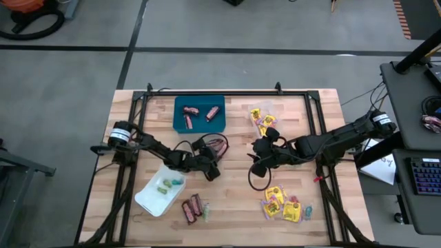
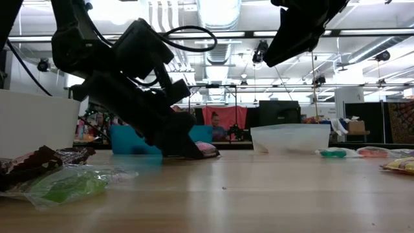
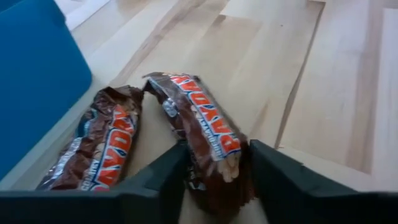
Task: Sort candy
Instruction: Put the brown chocolate into the blue bin, then put the blue gummy into the white bin
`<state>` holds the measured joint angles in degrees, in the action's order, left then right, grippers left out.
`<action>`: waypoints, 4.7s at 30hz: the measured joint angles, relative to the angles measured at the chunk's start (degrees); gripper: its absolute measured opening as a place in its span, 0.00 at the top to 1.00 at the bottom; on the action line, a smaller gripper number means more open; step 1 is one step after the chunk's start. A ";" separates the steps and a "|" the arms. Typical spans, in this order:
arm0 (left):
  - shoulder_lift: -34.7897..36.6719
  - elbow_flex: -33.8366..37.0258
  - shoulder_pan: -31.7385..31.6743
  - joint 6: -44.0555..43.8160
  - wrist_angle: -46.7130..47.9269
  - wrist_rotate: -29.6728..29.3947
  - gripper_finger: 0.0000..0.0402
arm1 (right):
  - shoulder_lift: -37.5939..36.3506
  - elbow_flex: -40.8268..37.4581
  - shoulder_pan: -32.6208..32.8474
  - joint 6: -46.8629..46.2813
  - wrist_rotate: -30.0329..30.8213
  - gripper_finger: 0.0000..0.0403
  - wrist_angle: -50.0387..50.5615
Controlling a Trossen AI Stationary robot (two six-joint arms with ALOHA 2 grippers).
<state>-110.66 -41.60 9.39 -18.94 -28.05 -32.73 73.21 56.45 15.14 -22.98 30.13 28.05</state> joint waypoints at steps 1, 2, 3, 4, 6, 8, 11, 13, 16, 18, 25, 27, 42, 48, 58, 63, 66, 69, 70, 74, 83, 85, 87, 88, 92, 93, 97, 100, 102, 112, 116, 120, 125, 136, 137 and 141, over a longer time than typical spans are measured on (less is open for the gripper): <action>0.02 0.00 0.00 0.02 0.02 0.48 0.70 | 0.00 0.00 0.00 0.00 -0.01 0.49 0.00; 0.07 0.00 0.00 0.03 0.03 0.88 0.75 | 0.00 -0.02 0.00 0.00 -0.01 0.49 0.02; 0.16 0.00 0.00 0.07 0.10 1.21 0.80 | 0.00 0.00 0.00 0.00 -0.02 0.49 0.00; 0.37 0.00 0.01 0.17 0.25 1.73 0.84 | 0.00 -0.01 0.00 0.00 -0.01 0.49 0.01; 0.99 0.02 0.04 0.24 0.88 2.77 0.92 | 0.00 0.00 0.00 0.00 -0.03 0.49 0.03; 2.02 0.12 0.00 0.51 1.54 4.10 0.97 | 0.00 0.00 0.00 -0.03 -0.07 0.49 0.02; 4.86 0.17 0.04 2.07 2.18 6.89 0.98 | 0.00 -0.01 0.00 -0.28 -0.13 0.49 0.16; 7.63 0.16 0.07 3.68 3.17 7.96 0.97 | 0.00 -0.02 0.00 -0.34 -0.12 0.49 0.18; 13.18 0.17 0.04 6.64 7.29 8.20 0.97 | 0.00 -0.02 0.00 -0.42 -0.13 0.49 0.22; 17.84 0.17 -0.46 8.50 11.83 7.76 0.97 | 0.00 -0.02 0.00 -0.44 -0.13 0.49 0.22; 34.30 0.17 -6.64 11.52 31.59 1.96 0.97 | 0.00 -0.02 0.00 -0.44 -0.13 0.49 0.11; 37.46 0.17 -10.23 11.24 36.12 1.96 0.97 | 0.00 -0.02 0.00 -0.44 -0.11 0.49 0.00; 36.25 0.17 -30.82 6.14 41.46 9.27 0.97 | -0.02 -0.02 0.00 -2.09 -0.13 0.49 0.37; 35.67 0.17 -30.99 6.64 41.24 9.33 0.91 | -0.02 -0.02 0.00 -5.45 -0.56 0.49 0.55; 35.93 0.17 -30.97 6.25 41.34 9.32 0.73 | -0.02 -0.02 -0.02 -14.60 -2.13 0.49 8.27; 36.37 -0.93 -30.64 6.19 42.18 9.33 0.66 | -0.02 -0.02 -0.02 -18.42 -3.42 0.49 12.17; 36.49 -3.11 -29.37 6.20 44.30 9.31 0.64 | -0.02 -0.02 -0.02 -20.15 -5.21 0.49 13.78; 36.49 -5.81 -26.90 6.44 47.13 9.31 0.63 | -0.02 -0.02 -0.02 -22.37 -7.53 0.49 15.88; 36.51 -6.66 -25.76 6.63 47.73 9.29 0.63 | -0.02 -0.02 -0.02 -23.20 -8.52 0.49 16.92; 36.58 -8.92 -19.69 8.49 48.42 9.31 0.63 | -0.04 -1.03 -0.02 -26.49 -11.08 0.49 21.19; 37.66 -10.36 -2.32 15.43 48.24 9.34 0.64 | -0.04 -7.06 -2.68 -31.32 -12.56 0.49 24.86; 38.31 -10.36 1.30 16.07 48.08 8.67 0.64 | -0.04 -8.33 -4.48 -31.18 -12.54 0.49 24.85; 39.12 -10.45 4.33 15.59 47.62 5.51 0.64 | -0.04 -9.50 -6.35 -30.08 -12.57 0.49 24.78; 39.66 -10.56 5.73 15.04 47.62 3.67 0.64 | -0.04 -9.97 -7.17 -29.56 -12.57 0.49 24.74; 41.94 -11.06 10.01 13.83 47.62 -1.07 0.64 | -0.04 -11.27 -9.32 -27.01 -12.57 0.49 23.92; 42.41 -11.06 10.81 13.73 47.57 -2.13 0.64 | -0.04 -11.42 -9.61 -26.52 -12.58 0.49 23.67; 44.10 -11.06 12.47 13.32 45.89 -8.42 0.64 | 0.63 -11.78 -9.94 -23.92 -12.57 0.49 22.20; 44.86 -11.06 12.59 13.28 44.13 -12.12 0.64 | 3.03 -11.78 -9.92 -22.40 -12.57 0.49 20.20; 45.06 -11.06 12.59 13.27 43.65 -12.89 0.64 | 5.26 -11.78 -9.92 -21.07 -12.57 0.49 19.64; 43.92 -11.06 12.59 13.09 43.56 -13.25 0.64 | 14.17 -11.69 -9.88 -19.97 -11.91 0.52 19.26; 42.74 -11.04 12.59 13.08 43.56 -13.25 0.64 | 14.62 -11.61 -9.88 -19.85 -12.43 0.61 18.94; 42.41 -11.04 12.59 13.07 43.56 -13.25 0.64 | 13.31 -11.80 -9.94 -19.83 -13.69 0.75 18.71; 42.41 -11.02 12.59 13.00 43.56 -12.54 0.64 | 11.88 -11.89 -9.92 -18.43 -16.33 0.95 17.94; 42.39 -4.74 12.59 12.95 29.26 4.79 0.64 | 4.63 -11.89 -8.00 -16.30 -17.09 0.97 11.12; 42.38 -3.20 12.59 13.34 26.43 4.81 0.64 | 3.81 -11.89 -7.40 -15.55 -17.09 0.97 8.90; 42.35 2.58 12.33 13.81 16.15 4.78 0.64 | 1.36 -11.87 -4.77 -11.53 -17.07 0.97 -1.90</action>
<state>-68.31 -39.02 21.72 -5.13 -11.91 -27.94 74.57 44.57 10.37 -34.51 13.06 26.15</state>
